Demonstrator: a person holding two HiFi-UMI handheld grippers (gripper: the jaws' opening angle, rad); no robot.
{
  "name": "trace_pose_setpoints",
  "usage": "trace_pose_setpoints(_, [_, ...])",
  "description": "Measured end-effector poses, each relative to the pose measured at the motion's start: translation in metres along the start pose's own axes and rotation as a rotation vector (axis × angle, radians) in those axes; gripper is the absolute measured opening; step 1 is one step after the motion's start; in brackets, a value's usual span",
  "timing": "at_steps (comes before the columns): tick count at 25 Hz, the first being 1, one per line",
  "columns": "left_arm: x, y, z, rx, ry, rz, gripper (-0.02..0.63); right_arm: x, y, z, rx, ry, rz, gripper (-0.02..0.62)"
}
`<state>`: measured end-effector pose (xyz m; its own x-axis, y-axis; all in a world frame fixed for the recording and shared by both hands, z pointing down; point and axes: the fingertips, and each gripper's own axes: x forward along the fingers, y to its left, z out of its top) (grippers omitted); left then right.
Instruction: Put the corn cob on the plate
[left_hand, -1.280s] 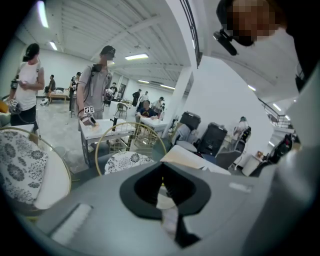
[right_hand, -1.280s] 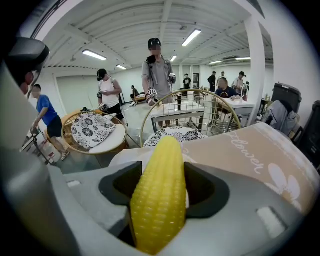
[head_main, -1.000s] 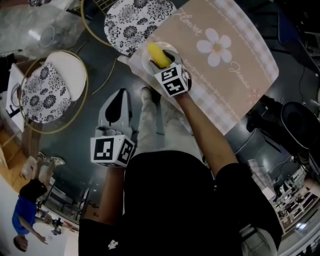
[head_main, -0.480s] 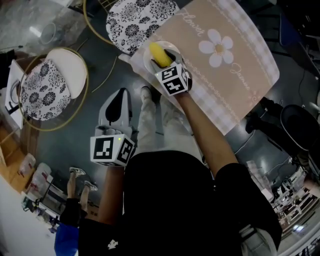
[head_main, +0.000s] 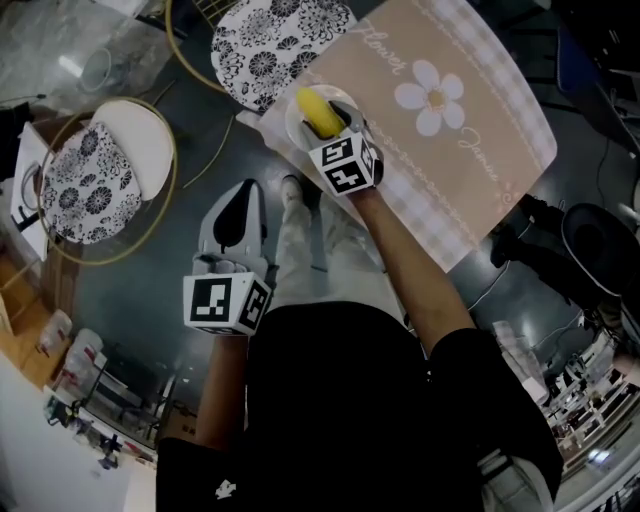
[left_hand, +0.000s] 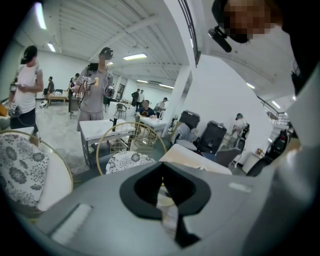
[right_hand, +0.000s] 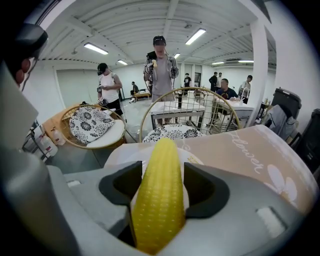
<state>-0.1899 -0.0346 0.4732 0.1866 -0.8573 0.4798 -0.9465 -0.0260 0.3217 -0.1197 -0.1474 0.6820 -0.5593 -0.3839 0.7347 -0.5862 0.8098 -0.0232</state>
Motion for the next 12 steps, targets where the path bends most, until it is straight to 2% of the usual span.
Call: trace_pose_setpoints(12, [0.001, -0.009, 0.027, 0.031, -0.048, -0.029, 0.009, -0.065, -0.003, 0.056, 0.027, -0.174, 0.005, 0.179])
